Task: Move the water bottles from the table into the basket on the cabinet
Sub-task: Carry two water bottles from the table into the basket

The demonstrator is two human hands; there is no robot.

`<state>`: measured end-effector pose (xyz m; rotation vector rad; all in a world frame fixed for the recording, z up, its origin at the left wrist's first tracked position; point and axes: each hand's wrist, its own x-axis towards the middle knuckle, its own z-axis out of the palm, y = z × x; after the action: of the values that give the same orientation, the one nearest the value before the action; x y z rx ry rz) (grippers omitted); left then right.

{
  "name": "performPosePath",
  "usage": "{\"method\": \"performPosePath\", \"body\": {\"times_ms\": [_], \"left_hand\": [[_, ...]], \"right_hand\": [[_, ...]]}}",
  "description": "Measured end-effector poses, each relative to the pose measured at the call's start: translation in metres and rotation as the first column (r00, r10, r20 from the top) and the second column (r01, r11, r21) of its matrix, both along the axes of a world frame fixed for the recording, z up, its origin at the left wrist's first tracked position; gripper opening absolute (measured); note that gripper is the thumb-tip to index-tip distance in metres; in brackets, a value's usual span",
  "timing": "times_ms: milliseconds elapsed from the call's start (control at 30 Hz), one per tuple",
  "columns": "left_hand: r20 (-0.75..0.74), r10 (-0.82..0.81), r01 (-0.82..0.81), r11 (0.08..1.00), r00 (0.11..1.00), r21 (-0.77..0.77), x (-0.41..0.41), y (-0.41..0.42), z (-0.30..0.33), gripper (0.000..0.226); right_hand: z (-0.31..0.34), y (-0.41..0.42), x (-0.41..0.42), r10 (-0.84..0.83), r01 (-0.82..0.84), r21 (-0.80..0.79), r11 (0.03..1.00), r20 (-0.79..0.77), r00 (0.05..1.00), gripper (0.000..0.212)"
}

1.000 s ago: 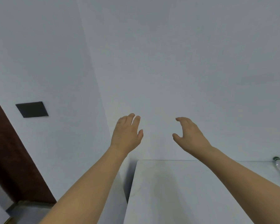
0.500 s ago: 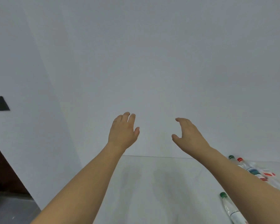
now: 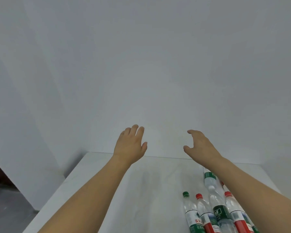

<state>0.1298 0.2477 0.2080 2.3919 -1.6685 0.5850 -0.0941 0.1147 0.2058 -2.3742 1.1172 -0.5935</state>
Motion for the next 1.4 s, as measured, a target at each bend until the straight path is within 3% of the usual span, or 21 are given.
{"method": "performPosePath", "body": {"times_ms": [133, 300, 367, 433, 533, 600, 800, 933, 1100, 1233, 1300, 1400], "left_hand": [[-0.175, 0.056, -0.053, 0.998, 0.983, 0.021, -0.041, -0.046, -0.031, 0.058], [-0.444, 0.184, -0.125, 0.979, 0.877, 0.159, -0.097, -0.087, -0.094, 0.060], [-0.564, 0.274, -0.161, 0.957, 0.779, 0.243, -0.109, -0.102, -0.123, 0.060], [-0.686, 0.377, -0.193, 0.923, 0.622, 0.333, -0.118, -0.115, -0.156, 0.058], [-0.774, 0.480, -0.165, 0.875, 0.414, 0.455, -0.133, -0.132, -0.213, 0.039], [-0.775, 0.525, -0.144, 0.848, 0.351, 0.509, -0.141, -0.145, -0.251, 0.027], [-0.693, 0.642, -0.204, 0.765, 0.328, 0.611, -0.149, -0.178, -0.332, 0.027], [-0.691, 0.677, -0.207, 0.736, 0.253, 0.645, -0.150, -0.185, -0.359, 0.027], [-0.714, 0.663, -0.238, 0.748, 0.227, 0.619, -0.147, -0.180, -0.363, 0.030], [-0.841, 0.538, -0.297, 0.812, 0.052, 0.502, -0.137, -0.169, -0.333, 0.031], [-0.874, 0.480, -0.362, 0.830, 0.076, 0.424, -0.133, -0.164, -0.307, 0.031], [-0.902, 0.383, -0.440, 0.857, 0.200, 0.267, -0.136, -0.156, -0.255, 0.038]], "right_hand": [[-0.030, -0.035, -0.038, -0.015, 0.020, 0.089, 0.996, -0.057, 0.998, 0.068], [-0.086, -0.089, -0.084, -0.027, 0.071, 0.282, 0.957, -0.158, 0.987, 0.067], [-0.114, -0.108, -0.094, -0.046, 0.108, 0.358, 0.927, -0.176, 0.983, 0.054], [-0.148, -0.120, -0.100, -0.045, 0.134, 0.440, 0.888, -0.206, 0.977, 0.037], [-0.209, -0.131, -0.102, -0.038, 0.180, 0.559, 0.809, -0.255, 0.966, 0.036], [-0.246, -0.139, -0.098, -0.047, 0.228, 0.590, 0.774, -0.305, 0.951, 0.036], [-0.325, -0.158, -0.073, -0.124, 0.329, 0.610, 0.721, -0.353, 0.927, 0.023], [-0.353, -0.167, -0.059, -0.121, 0.352, 0.611, 0.709, -0.387, 0.914, 0.020], [-0.369, -0.163, -0.056, -0.188, 0.331, 0.698, 0.635, -0.275, 0.943, 0.024], [-0.344, -0.155, -0.061, -0.260, 0.307, 0.735, 0.605, -0.182, 0.948, 0.027], [-0.320, -0.152, -0.064, -0.254, 0.254, 0.725, 0.640, -0.112, 0.961, 0.019], [-0.271, -0.147, -0.069, -0.223, 0.167, 0.648, 0.743, 0.004, 0.975, 0.016]]}}
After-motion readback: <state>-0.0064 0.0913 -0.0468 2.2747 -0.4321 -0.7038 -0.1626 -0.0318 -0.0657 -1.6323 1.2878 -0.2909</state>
